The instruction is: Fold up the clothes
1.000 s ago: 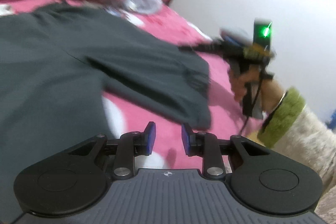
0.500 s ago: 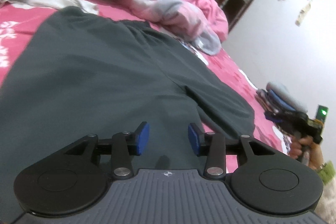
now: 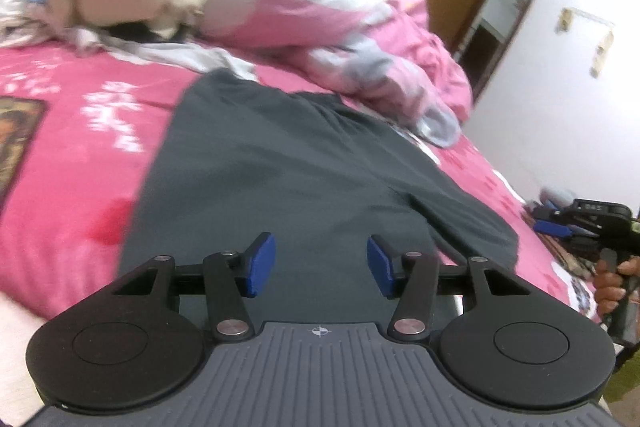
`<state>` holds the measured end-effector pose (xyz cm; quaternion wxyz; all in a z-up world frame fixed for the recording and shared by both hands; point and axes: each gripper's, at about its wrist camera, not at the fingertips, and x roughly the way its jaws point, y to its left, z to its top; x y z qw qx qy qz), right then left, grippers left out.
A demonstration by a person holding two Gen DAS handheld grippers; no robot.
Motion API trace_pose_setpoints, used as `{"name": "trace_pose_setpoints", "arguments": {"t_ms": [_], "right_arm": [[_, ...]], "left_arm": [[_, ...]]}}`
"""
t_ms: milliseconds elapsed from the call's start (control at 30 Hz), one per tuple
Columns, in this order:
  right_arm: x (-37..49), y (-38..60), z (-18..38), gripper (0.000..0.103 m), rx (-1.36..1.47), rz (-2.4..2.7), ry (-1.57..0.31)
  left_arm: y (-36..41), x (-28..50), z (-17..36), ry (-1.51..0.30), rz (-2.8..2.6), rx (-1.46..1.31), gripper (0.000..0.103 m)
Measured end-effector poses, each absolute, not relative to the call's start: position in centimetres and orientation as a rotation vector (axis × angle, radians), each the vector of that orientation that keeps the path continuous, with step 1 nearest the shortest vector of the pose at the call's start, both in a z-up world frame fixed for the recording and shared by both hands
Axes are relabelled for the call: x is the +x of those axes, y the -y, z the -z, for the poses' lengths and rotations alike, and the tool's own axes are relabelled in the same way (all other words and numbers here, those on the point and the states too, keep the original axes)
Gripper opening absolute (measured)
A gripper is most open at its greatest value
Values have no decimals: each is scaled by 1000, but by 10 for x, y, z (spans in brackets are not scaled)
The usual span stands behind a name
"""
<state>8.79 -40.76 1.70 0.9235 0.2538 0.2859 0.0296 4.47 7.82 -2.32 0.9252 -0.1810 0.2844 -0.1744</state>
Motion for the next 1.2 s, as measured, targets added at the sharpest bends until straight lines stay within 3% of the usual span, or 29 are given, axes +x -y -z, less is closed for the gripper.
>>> {"name": "trace_pose_setpoints", "arguments": {"t_ms": [333, 800, 1200], "right_arm": [[99, 324, -42, 30, 463, -242, -603], [107, 239, -43, 31, 363, -368, -673], [109, 199, -32, 31, 285, -390, -727]], "left_arm": [[-132, 46, 41, -579, 212, -450, 51], [-148, 65, 57, -558, 204, -413, 50], [-159, 70, 73, -686, 254, -531, 50]]}}
